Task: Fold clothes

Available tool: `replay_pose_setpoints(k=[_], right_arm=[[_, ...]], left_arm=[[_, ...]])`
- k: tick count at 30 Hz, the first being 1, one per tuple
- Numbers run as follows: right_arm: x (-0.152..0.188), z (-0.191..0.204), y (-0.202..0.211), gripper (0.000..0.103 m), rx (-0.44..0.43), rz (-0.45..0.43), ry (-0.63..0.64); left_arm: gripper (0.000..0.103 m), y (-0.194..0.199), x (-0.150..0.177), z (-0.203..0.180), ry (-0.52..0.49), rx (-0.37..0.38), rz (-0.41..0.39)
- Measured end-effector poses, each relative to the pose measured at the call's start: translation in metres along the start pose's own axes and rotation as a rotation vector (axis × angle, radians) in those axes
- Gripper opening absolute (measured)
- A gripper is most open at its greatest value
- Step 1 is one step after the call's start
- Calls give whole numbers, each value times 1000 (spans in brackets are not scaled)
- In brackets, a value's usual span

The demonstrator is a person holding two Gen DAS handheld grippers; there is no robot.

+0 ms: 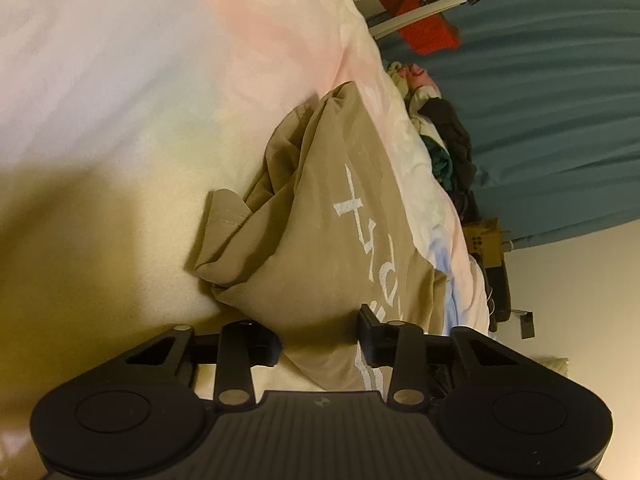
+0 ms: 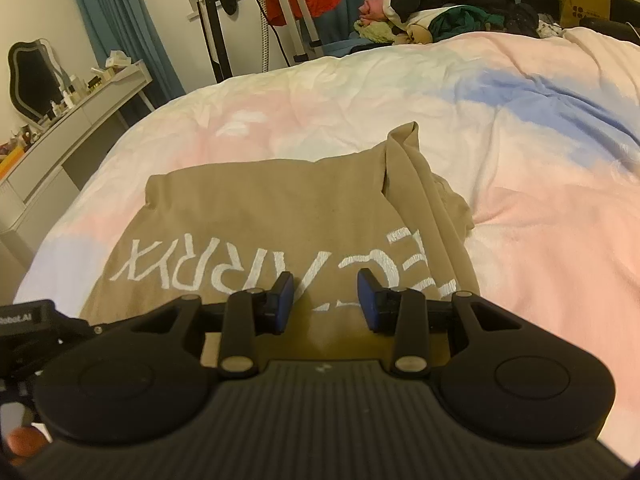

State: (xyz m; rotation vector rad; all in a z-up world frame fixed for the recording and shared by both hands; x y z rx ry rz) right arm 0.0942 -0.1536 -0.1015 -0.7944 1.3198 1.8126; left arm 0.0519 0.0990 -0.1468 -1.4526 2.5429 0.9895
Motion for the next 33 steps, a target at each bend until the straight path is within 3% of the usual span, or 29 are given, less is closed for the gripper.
replay_pose_setpoints(k=[6, 8, 10, 15, 19, 22, 23, 24, 25, 26, 28, 31, 33], right_arm=[[-1, 0, 0, 38, 1, 0, -5], [0, 0, 0, 38, 2, 1, -1], [0, 1, 0, 38, 3, 2, 4], [-3, -3, 4, 38, 4, 4, -32], [-12, -22, 30, 41, -43, -22, -239], [-13, -35, 54, 44, -169, -41, -434], [-11, -38, 60, 57, -221, -40, -503], [-6, -41, 63, 77, -286, -28, -583], [1, -44, 65, 85, -347, -10, -664], [10, -45, 64, 90, -394, 25, -740], [30, -42, 53, 90, -452, 126, -851], [52, -46, 33, 90, -422, 220, -999], [61, -58, 26, 89, -339, 198, -1077]], left_arm=[[29, 4, -2, -3, -5, 17, -21], [32, 6, -3, -3, -3, 18, -23], [44, 4, -5, 2, 12, 1, 1], [49, 3, -3, -1, -7, 19, 20], [50, 13, 0, -6, -4, 95, 11], [50, 16, 0, -5, 15, 116, 11], [50, 17, -1, -5, 22, 124, 11], [50, 17, -1, -5, 29, 127, 11], [50, 16, 0, -4, 34, 125, 12], [50, 16, 0, -4, 37, 122, 12], [50, 15, 0, -2, 43, 118, 12], [50, 14, -1, -1, 56, 118, 9], [50, 13, -1, 0, 64, 117, 9]])
Point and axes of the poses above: each gripper's, at about its wrist camera, not at the fingertips, and y roughly against the way its jaws point, z to its left, x to its underside, the point moved 2 cm from there along -y, roughly the way its jaws point, and after that the axes turned 13 degrees about -z, right-handed, at the moved point
